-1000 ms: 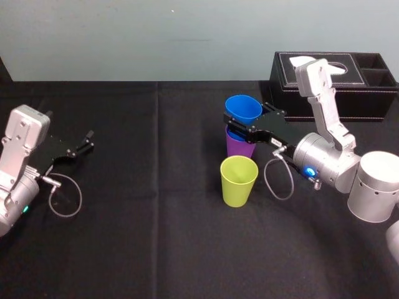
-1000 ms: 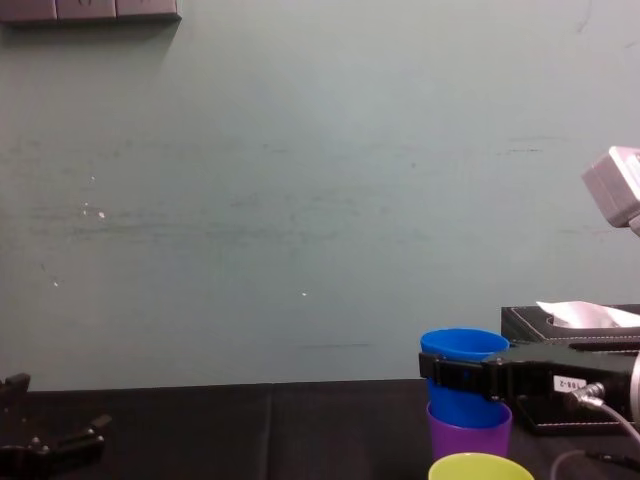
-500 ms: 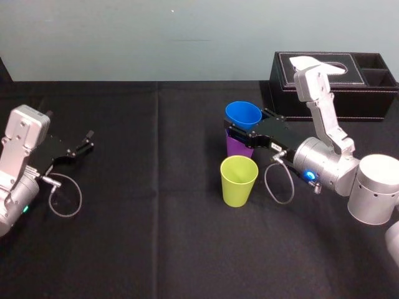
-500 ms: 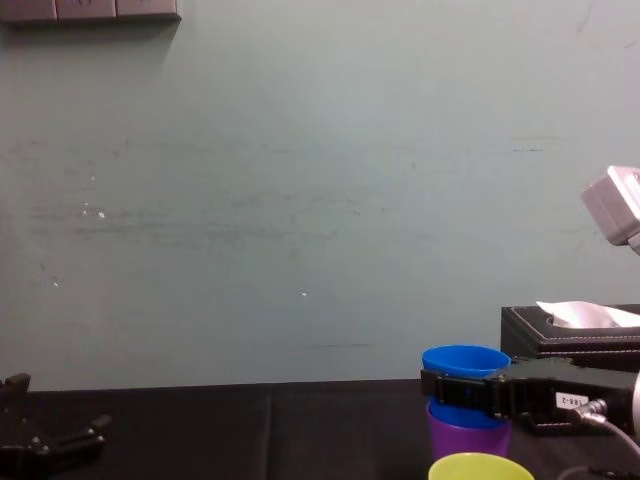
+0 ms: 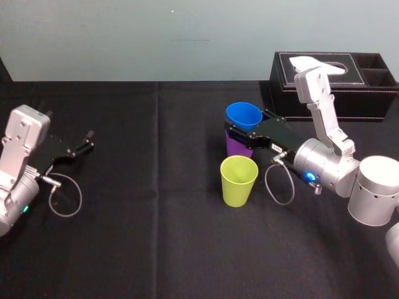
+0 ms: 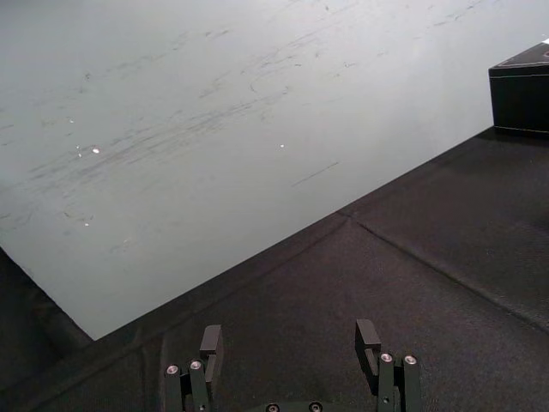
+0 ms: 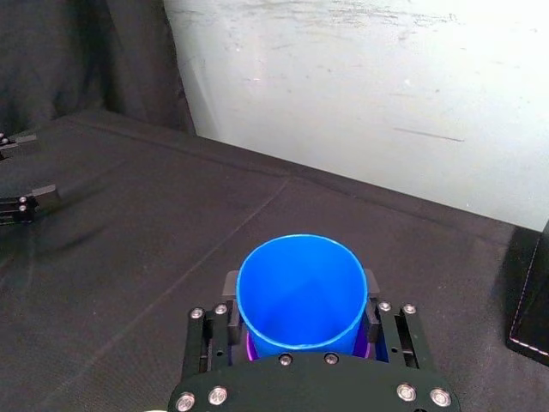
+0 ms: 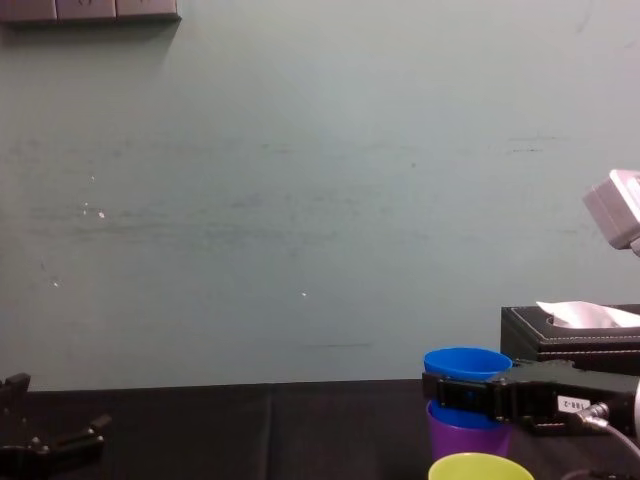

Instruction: Stack the three plastic cups sequentially using one hand.

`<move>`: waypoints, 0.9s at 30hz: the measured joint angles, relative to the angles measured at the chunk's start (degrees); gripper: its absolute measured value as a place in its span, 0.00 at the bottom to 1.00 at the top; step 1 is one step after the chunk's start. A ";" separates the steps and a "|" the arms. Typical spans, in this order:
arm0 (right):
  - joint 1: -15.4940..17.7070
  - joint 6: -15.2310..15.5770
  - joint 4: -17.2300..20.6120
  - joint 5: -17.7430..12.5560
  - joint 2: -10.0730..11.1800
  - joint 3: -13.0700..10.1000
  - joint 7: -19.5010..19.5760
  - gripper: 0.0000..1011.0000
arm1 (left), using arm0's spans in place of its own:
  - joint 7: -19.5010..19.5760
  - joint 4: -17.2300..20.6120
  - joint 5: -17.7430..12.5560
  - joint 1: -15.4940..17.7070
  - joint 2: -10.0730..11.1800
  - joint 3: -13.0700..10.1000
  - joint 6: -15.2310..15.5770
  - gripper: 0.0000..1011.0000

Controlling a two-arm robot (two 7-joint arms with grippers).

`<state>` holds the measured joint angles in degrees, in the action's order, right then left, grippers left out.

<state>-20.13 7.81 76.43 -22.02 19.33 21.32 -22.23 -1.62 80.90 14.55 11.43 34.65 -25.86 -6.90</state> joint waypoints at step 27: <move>2.46 -1.59 5.04 1.12 2.41 -0.69 0.11 0.99 | 0.00 0.00 0.00 0.00 0.00 0.00 0.00 1.00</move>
<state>-17.67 6.23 81.47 -20.90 21.74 20.64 -22.12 -1.62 80.90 14.55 11.43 34.64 -25.86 -6.91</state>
